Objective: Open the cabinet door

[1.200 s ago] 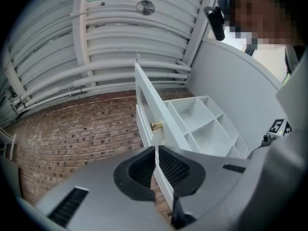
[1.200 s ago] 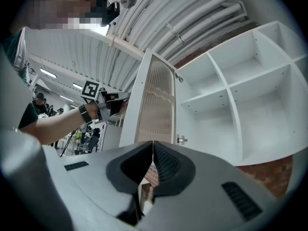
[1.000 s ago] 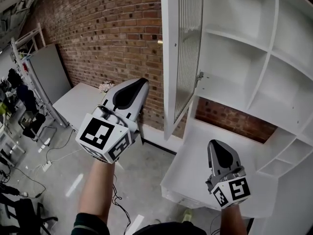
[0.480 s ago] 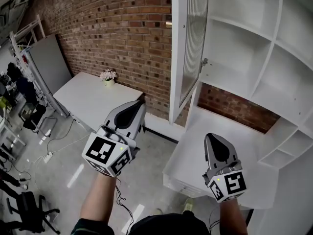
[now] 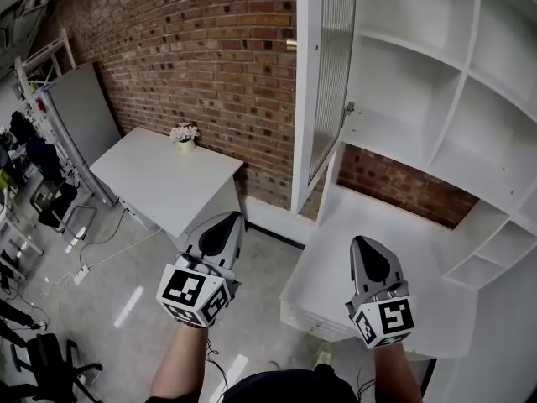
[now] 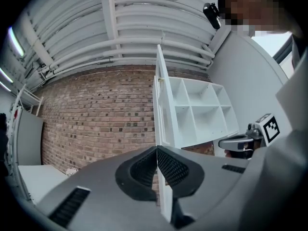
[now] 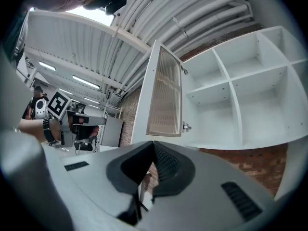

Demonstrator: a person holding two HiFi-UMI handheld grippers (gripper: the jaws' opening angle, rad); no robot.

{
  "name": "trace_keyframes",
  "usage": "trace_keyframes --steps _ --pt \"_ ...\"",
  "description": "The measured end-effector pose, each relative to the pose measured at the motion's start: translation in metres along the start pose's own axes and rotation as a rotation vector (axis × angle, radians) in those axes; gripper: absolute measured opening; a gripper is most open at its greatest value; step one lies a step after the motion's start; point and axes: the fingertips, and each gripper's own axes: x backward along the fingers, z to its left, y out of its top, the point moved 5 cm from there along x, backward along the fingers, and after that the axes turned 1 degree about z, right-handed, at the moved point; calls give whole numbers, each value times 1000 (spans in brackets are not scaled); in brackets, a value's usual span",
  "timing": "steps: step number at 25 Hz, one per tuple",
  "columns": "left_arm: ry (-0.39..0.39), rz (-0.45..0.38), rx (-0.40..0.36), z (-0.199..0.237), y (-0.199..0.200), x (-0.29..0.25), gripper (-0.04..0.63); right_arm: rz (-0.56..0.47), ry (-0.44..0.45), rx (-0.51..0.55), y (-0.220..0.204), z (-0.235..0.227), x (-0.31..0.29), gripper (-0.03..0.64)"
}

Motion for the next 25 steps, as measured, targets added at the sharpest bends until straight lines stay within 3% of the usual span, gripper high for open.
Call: trace_keyframes --steps 9,25 --pt "2 11 40 -6 -17 1 8 29 -7 -10 -7 0 -6 3" --pt "12 11 49 0 -18 8 8 30 -14 -9 -6 9 -10 3"
